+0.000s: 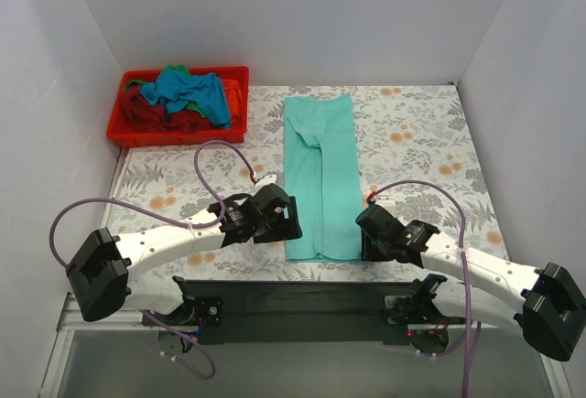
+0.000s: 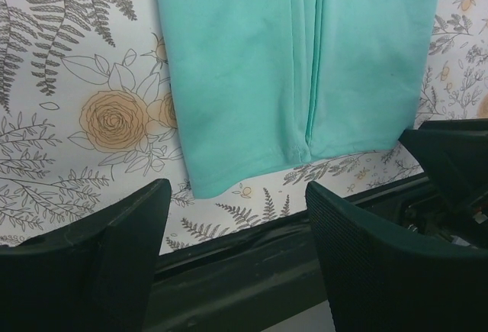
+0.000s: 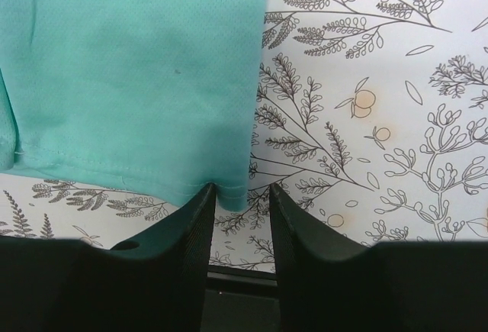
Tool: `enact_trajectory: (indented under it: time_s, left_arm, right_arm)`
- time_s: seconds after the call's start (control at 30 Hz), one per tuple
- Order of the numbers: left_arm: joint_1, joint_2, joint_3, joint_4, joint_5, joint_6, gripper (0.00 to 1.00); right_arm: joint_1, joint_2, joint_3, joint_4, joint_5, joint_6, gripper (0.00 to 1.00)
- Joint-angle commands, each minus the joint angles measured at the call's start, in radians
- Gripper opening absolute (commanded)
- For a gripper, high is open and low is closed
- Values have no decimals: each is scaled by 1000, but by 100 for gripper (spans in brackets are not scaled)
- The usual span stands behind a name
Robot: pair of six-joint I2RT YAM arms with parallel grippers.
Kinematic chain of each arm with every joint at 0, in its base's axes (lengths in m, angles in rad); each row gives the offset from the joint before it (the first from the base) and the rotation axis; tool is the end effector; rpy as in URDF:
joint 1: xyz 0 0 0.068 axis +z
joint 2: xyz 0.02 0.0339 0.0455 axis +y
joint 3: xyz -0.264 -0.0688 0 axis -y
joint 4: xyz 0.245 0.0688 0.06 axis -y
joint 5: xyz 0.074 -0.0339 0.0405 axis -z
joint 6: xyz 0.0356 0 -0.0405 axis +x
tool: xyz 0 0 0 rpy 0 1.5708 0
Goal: Fold and stack the t-shirts
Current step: Fold the tshirt
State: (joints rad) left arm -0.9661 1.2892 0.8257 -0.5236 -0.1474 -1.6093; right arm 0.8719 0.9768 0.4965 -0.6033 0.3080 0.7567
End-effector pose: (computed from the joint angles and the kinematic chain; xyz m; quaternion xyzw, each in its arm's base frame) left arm 0.1480 -0.2050 0.2201 -0.3220 0.8994 -0.2558 0.1479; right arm 0.1162 0.1215 0.1769 -0.0183 0.9595 0.0712 0.2719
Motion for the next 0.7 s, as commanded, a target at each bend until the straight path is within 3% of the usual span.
enact_trajectory:
  time_s: [0.0, 0.23, 0.47, 0.67]
  left_arm:
    - [-32, 16, -8, -9, -49, -49, 70]
    - [-63, 50, -3, -47, -81, -69, 68]
    - [-85, 81, -5, -79, -101, -98, 64]
    - [-97, 120, 9, -87, -107, -103, 52]
  right_arm:
    - [-5, -16, -18, 49, -15, 9, 41]
    - [-20, -13, -75, 77, -41, 15, 36]
    - [-28, -7, -95, 102, -63, 15, 16]
    - [-28, -13, -102, 103, -66, 16, 15]
